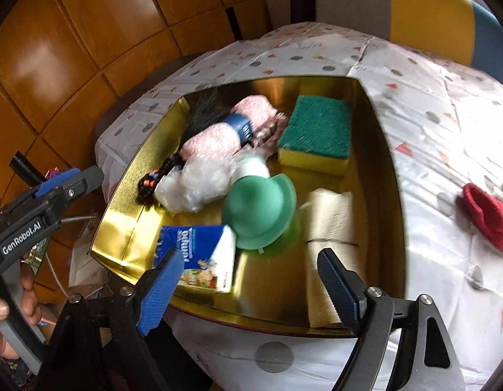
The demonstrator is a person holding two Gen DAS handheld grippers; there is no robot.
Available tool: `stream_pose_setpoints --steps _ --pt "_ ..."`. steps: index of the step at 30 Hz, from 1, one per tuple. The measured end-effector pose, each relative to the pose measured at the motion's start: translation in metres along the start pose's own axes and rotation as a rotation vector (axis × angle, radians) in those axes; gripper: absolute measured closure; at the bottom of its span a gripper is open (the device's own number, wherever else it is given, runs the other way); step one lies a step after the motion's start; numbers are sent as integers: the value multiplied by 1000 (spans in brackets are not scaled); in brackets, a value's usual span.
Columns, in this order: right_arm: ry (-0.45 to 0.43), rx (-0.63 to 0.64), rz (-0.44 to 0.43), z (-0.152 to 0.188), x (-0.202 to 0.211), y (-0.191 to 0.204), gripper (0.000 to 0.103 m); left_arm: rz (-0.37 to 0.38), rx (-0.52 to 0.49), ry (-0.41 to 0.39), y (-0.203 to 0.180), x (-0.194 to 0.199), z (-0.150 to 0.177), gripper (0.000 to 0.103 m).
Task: Organize soft objects
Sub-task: 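Carry the blue Tempo tissue pack into the tray and open the right gripper, then reach the left gripper to the red sock and grasp it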
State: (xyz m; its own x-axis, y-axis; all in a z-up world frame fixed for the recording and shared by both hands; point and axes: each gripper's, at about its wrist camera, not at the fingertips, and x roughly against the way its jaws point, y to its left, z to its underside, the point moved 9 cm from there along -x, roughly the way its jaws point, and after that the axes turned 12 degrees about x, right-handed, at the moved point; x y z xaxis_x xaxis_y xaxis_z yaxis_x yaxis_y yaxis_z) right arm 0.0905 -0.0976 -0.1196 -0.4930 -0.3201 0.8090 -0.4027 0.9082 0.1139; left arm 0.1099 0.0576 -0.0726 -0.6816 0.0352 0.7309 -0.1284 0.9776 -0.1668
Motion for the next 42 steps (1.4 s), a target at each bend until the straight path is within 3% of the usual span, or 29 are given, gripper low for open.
stream_pose_setpoints --steps 8,25,31,35,37,41,42 --pt "-52 -81 63 -1 28 -47 14 13 -48 7 -20 1 2 49" --pt "-84 -327 347 51 102 -214 11 54 -171 6 -71 4 6 49" --pt "-114 -502 489 95 132 -291 11 109 -239 12 -110 6 8 49" --pt "-124 -713 558 137 149 -328 11 147 -273 46 -142 2 10 49" --pt "-173 -794 552 144 159 -339 11 169 -293 58 -159 0 10 49" --pt "-209 -840 538 148 167 -343 11 231 -390 91 -214 -3 20 49" --pt "-214 -841 534 147 167 -342 11 253 -438 110 -233 -4 28 44"
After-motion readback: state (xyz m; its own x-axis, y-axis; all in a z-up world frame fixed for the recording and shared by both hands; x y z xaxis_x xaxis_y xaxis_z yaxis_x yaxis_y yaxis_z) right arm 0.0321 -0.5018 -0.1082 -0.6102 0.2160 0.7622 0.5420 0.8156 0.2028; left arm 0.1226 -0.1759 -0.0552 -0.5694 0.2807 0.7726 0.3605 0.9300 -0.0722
